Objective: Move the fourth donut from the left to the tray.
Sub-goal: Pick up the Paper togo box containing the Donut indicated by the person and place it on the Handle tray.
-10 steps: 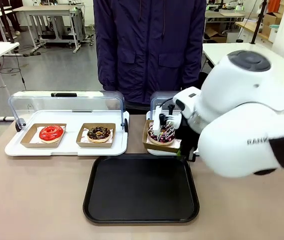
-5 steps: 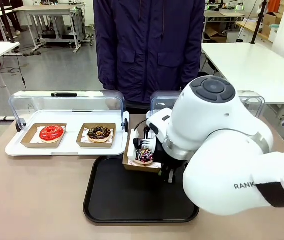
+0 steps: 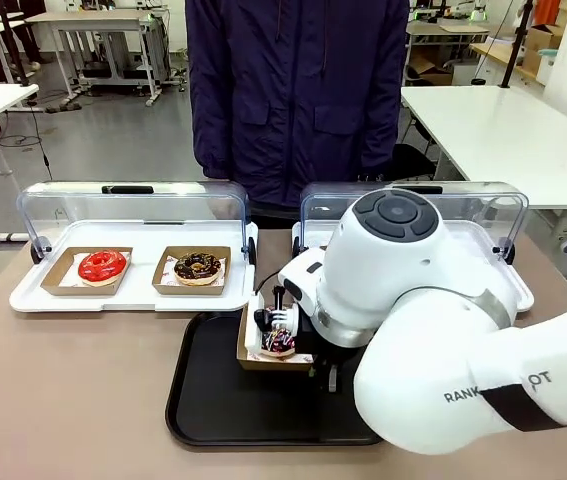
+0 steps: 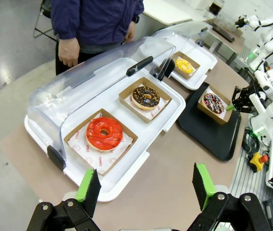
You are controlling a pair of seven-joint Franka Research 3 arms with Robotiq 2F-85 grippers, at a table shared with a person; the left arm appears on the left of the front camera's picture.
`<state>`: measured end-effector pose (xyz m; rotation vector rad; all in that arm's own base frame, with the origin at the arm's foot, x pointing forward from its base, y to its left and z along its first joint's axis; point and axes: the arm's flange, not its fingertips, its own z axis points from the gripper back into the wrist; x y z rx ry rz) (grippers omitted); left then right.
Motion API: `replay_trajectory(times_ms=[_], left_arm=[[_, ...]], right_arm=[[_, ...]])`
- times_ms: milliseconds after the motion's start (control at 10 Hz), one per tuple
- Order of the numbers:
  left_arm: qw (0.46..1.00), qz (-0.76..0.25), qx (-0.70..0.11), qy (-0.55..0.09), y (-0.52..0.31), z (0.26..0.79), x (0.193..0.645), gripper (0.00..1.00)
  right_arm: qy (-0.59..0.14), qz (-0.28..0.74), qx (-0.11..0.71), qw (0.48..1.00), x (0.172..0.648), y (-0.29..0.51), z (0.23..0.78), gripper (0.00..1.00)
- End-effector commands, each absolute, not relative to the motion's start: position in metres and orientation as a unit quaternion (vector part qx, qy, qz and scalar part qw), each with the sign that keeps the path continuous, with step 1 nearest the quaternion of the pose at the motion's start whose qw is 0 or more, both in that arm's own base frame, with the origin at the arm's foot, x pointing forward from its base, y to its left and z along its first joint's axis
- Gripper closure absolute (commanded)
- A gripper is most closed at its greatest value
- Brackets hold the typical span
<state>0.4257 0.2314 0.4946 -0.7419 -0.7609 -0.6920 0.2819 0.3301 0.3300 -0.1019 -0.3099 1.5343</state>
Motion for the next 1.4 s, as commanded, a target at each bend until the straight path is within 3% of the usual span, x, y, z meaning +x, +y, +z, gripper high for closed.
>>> replay_trajectory(times_ms=[0, 700, 800, 900, 1000, 1100, 1200, 1300], left_arm=[[0.802, -0.327, -0.349, -0.358, 0.230, 0.497, 0.425, 0.00], [0.802, -0.327, -0.349, -0.358, 0.230, 0.497, 0.425, 0.00], [0.802, -0.327, -0.349, -0.358, 0.230, 0.497, 0.425, 0.00], [0.802, -0.327, -0.349, -0.358, 0.230, 0.497, 0.425, 0.00], [0.802, -0.327, -0.349, -0.358, 0.230, 0.497, 0.425, 0.00], [0.802, -0.327, -0.349, -0.358, 0.230, 0.497, 0.425, 0.00], [0.802, -0.327, -0.349, -0.358, 0.230, 0.497, 0.425, 0.00], [0.802, -0.327, -0.349, -0.358, 0.230, 0.497, 0.425, 0.00]], right_arm=[[-0.145, 0.701, -0.043, 0.697, 0.253, 0.309, 0.311, 0.98], [-0.110, 0.717, -0.021, 0.688, 0.255, 0.308, 0.296, 0.98], [-0.117, 0.714, -0.032, 0.690, 0.254, 0.308, 0.297, 0.41], [-0.120, 0.711, -0.031, 0.692, 0.254, 0.307, 0.301, 0.41], [-0.121, 0.708, -0.030, 0.695, 0.255, 0.306, 0.306, 0.00], [-0.109, 0.702, -0.024, 0.704, 0.255, 0.305, 0.313, 0.38], [-0.102, 0.696, -0.025, 0.710, 0.255, 0.306, 0.322, 0.00], [-0.103, 0.694, -0.024, 0.712, 0.256, 0.306, 0.332, 0.00]])
